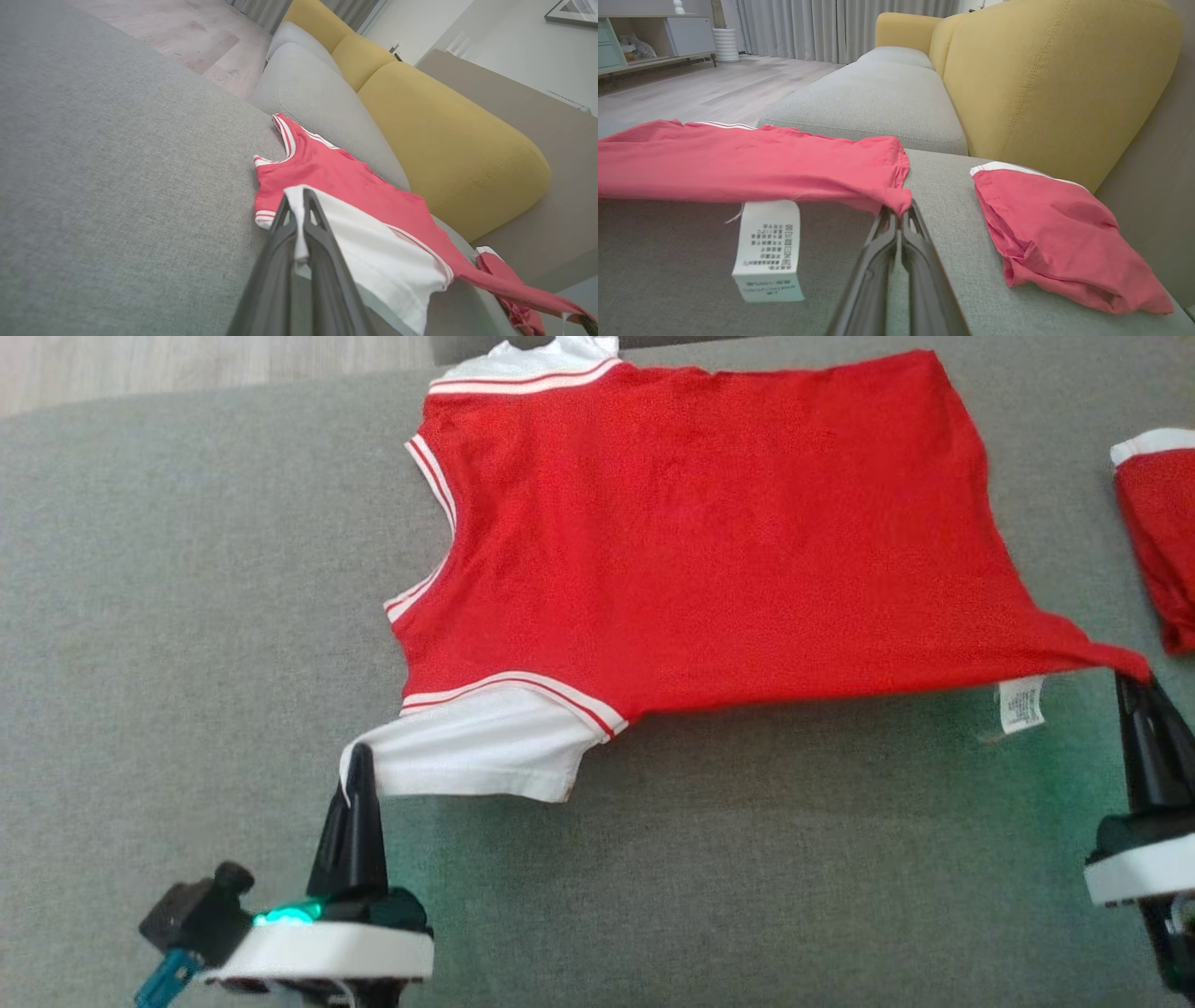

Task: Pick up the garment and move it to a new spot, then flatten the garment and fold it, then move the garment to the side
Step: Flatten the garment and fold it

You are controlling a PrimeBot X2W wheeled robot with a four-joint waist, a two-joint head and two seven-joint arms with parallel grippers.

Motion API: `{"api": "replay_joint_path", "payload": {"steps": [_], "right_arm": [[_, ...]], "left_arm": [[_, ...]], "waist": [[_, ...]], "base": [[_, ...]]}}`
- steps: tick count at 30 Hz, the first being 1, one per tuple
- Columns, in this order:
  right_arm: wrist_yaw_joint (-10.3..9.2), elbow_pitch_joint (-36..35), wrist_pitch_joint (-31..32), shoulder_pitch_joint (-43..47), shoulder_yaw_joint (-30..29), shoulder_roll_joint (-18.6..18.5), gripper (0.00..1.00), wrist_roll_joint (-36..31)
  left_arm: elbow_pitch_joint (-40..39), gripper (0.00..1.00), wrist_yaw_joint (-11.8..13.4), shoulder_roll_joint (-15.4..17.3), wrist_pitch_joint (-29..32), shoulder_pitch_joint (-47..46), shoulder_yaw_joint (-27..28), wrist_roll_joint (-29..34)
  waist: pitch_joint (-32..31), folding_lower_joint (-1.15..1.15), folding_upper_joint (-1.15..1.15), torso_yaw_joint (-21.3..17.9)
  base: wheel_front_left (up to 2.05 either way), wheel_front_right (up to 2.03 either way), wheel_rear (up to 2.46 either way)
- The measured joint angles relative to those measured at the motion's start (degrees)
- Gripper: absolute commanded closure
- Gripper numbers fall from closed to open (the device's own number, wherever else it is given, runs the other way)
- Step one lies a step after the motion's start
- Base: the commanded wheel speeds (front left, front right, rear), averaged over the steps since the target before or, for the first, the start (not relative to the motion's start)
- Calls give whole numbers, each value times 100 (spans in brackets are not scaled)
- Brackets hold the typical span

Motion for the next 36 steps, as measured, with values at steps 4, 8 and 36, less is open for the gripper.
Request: {"api": "replay_joint_path", "payload": {"steps": [4, 8, 36], "right_arm": [[0, 167, 103, -345, 186, -29, 100, 91], [0, 561, 101, -876, 318, -102, 100, 147], [0, 1526, 26, -2918, 545, -25, 0, 211]], "left_arm": [[69, 100, 8, -22, 105, -430, -21, 3], [531, 100, -53, -138, 157, -1301, -55, 100], [2443, 0, -804, -900, -104, -4223, 565, 1619]], "waist": [[142, 0, 0, -20], [296, 1, 0, 2], [1256, 1, 0, 4]], "base": [[0, 0, 0], [0, 0, 0], [0, 0, 0]]}}
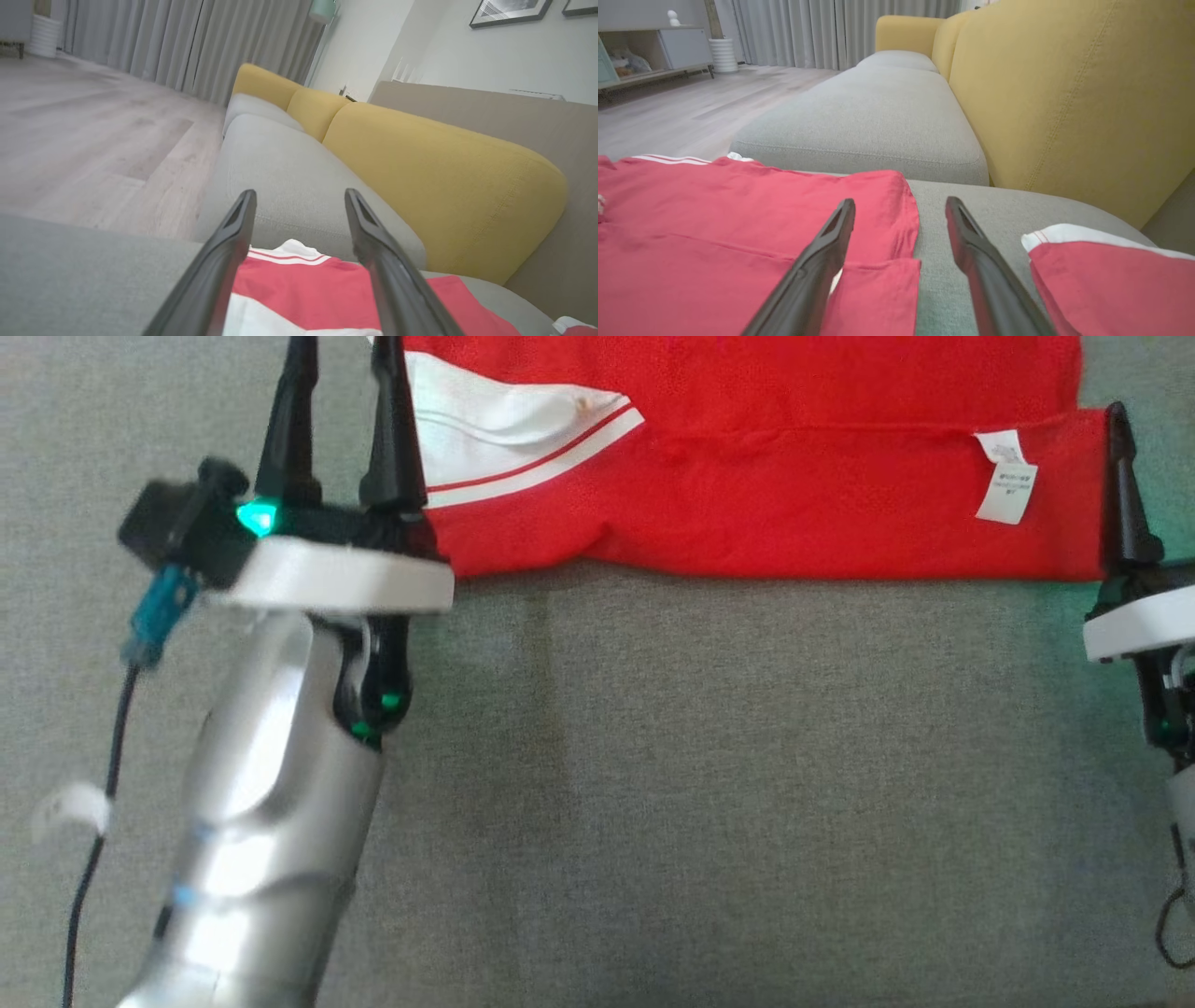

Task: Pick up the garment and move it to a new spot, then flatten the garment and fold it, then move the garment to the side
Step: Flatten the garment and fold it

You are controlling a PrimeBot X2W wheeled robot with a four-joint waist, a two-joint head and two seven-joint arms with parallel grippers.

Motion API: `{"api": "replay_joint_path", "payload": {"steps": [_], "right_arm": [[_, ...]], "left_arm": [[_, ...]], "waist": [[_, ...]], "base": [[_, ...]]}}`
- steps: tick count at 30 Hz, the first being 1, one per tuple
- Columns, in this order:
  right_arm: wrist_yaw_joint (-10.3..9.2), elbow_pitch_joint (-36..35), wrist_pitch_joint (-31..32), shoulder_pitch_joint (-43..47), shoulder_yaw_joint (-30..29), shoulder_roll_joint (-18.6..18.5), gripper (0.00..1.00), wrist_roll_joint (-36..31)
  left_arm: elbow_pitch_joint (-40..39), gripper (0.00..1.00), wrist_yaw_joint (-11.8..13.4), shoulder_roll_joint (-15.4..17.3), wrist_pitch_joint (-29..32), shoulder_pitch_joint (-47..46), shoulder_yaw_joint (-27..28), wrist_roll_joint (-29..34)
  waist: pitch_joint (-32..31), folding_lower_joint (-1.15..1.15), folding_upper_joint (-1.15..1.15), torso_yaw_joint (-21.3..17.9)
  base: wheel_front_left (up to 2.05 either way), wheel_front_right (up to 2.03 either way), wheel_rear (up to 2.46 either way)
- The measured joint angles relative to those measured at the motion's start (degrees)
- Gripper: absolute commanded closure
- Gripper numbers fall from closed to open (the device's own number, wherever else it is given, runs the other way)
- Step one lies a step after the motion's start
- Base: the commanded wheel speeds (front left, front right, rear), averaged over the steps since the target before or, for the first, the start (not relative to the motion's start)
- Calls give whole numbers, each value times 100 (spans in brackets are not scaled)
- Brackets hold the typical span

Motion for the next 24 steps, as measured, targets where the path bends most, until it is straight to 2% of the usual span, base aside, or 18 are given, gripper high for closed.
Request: {"api": "replay_joint_path", "payload": {"steps": [2, 5, 9, 11, 15, 19, 20, 21, 22, 23, 24], "right_arm": [[0, -134, -1, 111, -99, 55, 0, -22], [0, -237, 0, 423, -250, 177, 0, -94], [0, -299, 0, 794, -305, 363, 0, -182], [0, -314, -1, 844, -303, 413, 0, -200], [0, -354, -1, 847, -298, 467, 0, -227], [0, -354, -1, 847, -322, 478, 0, -226], [0, -354, -1, 847, -321, 478, 0, -226], [0, -354, -1, 847, -325, 478, 0, -226], [0, -354, -1, 847, -337, 477, 0, -227], [0, -352, -1, 847, -356, 476, 0, -227], [0, -349, -1, 847, -369, 470, 0, -232]], "left_arm": [[-327, 0, 48, -16, -4, 322, 141, 405], [-568, 0, 249, -33, -4, 985, 198, 1005], [-287, 0, 592, -45, -4, 1660, 196, 1543], [175, 0, 694, -43, -1, 1738, 200, 1595], [731, 0, 700, -63, 2, 1653, 422, 1234], [1221, 0, 546, -75, 280, 1383, 427, 900], [1311, 4, 515, -77, 338, 1321, 392, 898], [1386, 25, 460, -79, 390, 1265, 366, 896], [1441, 58, 382, -76, 413, 1215, 338, 896], [1499, 82, 310, -66, 448, 1164, 297, 899], [1549, 100, 259, -44, 469, 1120, 230, 921]], "waist": [[-64, 0, 0, -2], [-170, -1, 0, 2], [-293, -1, 0, -9], [-332, -1, 0, -28], [-366, -1, 0, -91], [-359, -1, 0, -138], [-352, -1, 0, -144], [-346, -1, 0, -148], [-342, -1, 0, -149], [-342, -2, 0, -147], [-344, -1, 0, -142]], "base": [[0, 0, 0], [0, 0, 0], [0, 0, 0], [0, 0, 0], [0, 0, 0], [0, 0, 0], [0, 0, 0], [0, 0, 0], [0, 0, 0], [0, 0, 0], [0, 0, 0]]}}
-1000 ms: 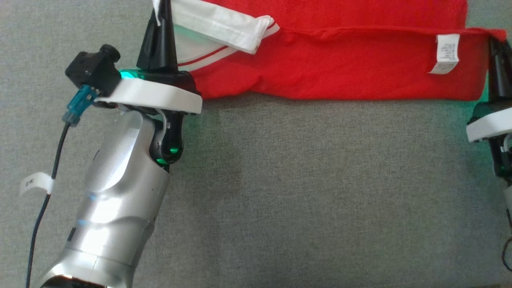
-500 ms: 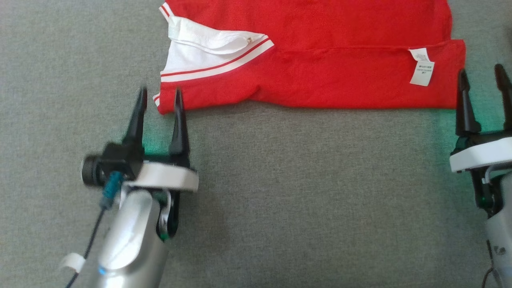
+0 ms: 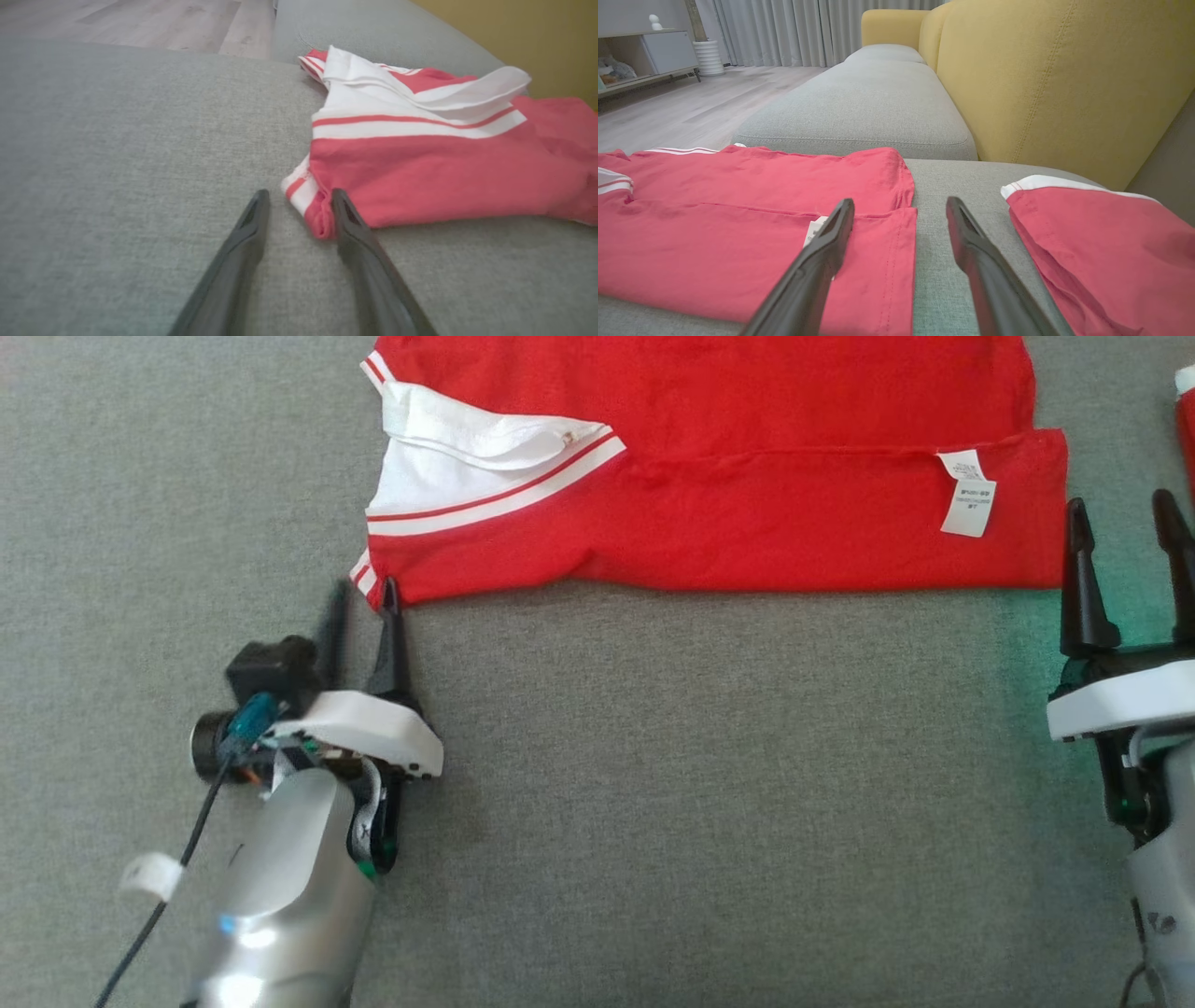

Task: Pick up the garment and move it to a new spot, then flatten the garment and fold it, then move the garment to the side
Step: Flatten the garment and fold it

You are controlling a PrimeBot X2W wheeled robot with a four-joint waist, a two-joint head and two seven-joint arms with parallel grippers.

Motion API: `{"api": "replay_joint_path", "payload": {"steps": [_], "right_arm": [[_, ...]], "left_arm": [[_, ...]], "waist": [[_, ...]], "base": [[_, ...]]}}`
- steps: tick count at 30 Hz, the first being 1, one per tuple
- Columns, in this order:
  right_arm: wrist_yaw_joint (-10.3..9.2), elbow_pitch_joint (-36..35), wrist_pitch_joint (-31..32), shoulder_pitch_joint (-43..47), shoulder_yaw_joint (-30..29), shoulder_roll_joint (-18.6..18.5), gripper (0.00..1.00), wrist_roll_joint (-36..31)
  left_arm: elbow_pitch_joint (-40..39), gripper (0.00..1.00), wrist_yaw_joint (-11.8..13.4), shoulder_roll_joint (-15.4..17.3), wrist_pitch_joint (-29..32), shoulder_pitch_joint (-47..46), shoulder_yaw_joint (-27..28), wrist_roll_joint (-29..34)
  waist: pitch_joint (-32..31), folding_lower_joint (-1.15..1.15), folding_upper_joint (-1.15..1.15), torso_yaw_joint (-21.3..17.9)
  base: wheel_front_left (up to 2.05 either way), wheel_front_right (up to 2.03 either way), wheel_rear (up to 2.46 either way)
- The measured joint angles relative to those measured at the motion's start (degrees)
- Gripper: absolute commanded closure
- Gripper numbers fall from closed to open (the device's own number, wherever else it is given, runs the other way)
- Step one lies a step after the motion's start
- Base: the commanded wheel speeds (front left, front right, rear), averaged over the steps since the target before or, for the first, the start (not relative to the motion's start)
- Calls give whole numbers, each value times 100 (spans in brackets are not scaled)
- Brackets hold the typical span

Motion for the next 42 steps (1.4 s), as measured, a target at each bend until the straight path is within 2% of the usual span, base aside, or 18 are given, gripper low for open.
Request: {"api": "replay_joint_path", "payload": {"steps": [3, 9, 17, 22, 23, 24, 25, 34, 42], "right_arm": [[0, 42, 0, 3, -8, -5, 0, -105], [0, 386, 0, 79, 243, -34, 0, 20], [0, 1421, 7, -107, 443, -242, 0, 488], [0, 1930, 245, -459, 898, -319, 0, 823], [0, 1985, 289, -532, 968, -321, 27, 931], [0, 2018, 324, -595, 1072, -356, 71, 1004], [0, 2040, 372, -659, 1167, -403, 100, 1085], [0, 1875, 668, -726, 1876, -862, 100, 1858], [0, 1341, 605, -107, 2392, -1439, 100, 2346]], "left_arm": [[136, 100, -149, 96, 80, -115, -245, 215], [91, 100, -157, 200, 38, -89, -364, 318], [-743, 100, -78, 506, 240, 96, -390, 328], [-1277, 100, 8, 599, 438, 159, -404, 365], [-1367, 100, 44, 615, 461, 199, -409, 377], [-1454, 100, 53, 632, 495, 246, -415, 379], [-1543, 100, 55, 646, 500, 295, -422, 379], [-2190, 100, 208, 810, 645, 766, -439, 378], [-2833, 100, 454, 918, 700, 1940, -543, 354]], "waist": [[-59, 1, 0, 26], [-204, 1, 0, 55], [-233, 1, 0, 176], [-156, 2, 0, 233], [-141, 2, 0, 238], [-131, 2, 0, 247], [-123, 1, 0, 257], [-231, 2, 0, 318], [-608, 1, 0, 306]], "base": [[0, 0, 0], [0, 0, 0], [0, 0, 0], [0, 0, 0], [0, 0, 0], [0, 0, 0], [0, 0, 0], [0, 0, 0], [0, 0, 0]]}}
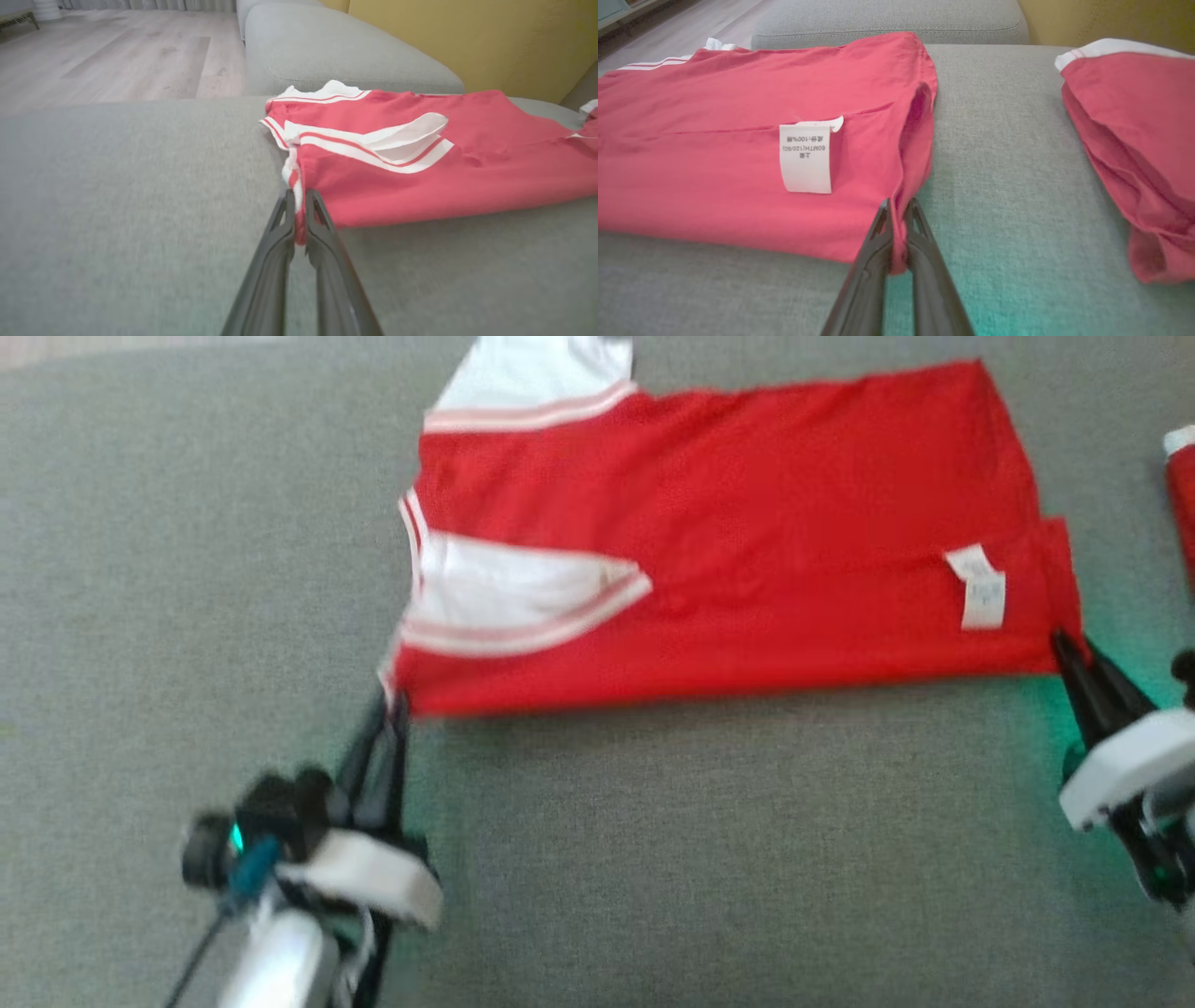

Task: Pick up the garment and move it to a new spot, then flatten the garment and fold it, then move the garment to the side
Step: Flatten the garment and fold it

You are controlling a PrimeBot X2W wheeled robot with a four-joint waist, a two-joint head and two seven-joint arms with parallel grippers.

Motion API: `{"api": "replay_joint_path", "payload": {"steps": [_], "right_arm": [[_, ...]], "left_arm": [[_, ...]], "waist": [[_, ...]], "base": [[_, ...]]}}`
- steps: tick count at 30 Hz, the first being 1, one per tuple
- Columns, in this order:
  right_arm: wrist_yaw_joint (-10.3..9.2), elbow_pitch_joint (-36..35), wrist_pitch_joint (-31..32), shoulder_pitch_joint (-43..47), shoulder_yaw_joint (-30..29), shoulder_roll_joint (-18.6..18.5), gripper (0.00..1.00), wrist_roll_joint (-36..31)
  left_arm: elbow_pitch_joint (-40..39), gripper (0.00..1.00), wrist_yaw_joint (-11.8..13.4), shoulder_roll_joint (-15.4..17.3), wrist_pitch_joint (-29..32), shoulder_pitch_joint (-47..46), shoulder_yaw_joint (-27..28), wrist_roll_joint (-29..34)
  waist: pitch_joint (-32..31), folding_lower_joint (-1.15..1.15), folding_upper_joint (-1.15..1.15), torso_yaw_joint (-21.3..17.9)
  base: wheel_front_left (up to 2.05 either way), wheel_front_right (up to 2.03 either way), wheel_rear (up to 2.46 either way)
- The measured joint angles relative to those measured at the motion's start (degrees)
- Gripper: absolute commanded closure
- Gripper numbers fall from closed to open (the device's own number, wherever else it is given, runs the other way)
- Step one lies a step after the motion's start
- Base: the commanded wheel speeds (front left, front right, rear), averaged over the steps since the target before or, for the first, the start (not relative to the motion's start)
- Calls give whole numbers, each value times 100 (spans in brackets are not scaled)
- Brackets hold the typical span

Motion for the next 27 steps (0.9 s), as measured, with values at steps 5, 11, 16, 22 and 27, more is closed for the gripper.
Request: {"api": "replay_joint_path", "payload": {"steps": [5, 11, 16, 22, 27], "right_arm": [[0, -403, -188, 586, 141, -366, 100, 324], [0, -755, -311, 1394, 55, -612, 100, 397], [0, -1072, -310, 2009, -365, -706, 100, 356], [0, -1412, -85, 2548, -883, -661, 0, 81], [0, -1647, 132, 2655, -1106, -363, 0, -234]], "left_arm": [[-268, 100, 46, -25, 80, 727, -157, -133], [-305, 100, -7, -12, -115, 1165, -296, -138], [-402, 100, -4, -10, -109, 1527, -348, -269], [-444, 100, -112, 27, 124, 1619, -423, -432], [-132, 0, -256, 38, 322, 1593, -431, -684]], "waist": [[-211, 0, 0, 67], [-362, 0, 0, 174], [-460, -1, 0, 232], [-492, 0, 0, 231], [-534, 0, 0, 189]], "base": [[0, 0, 0], [0, 0, 0], [0, 0, 0], [0, 0, 0], [0, 0, 0]]}}
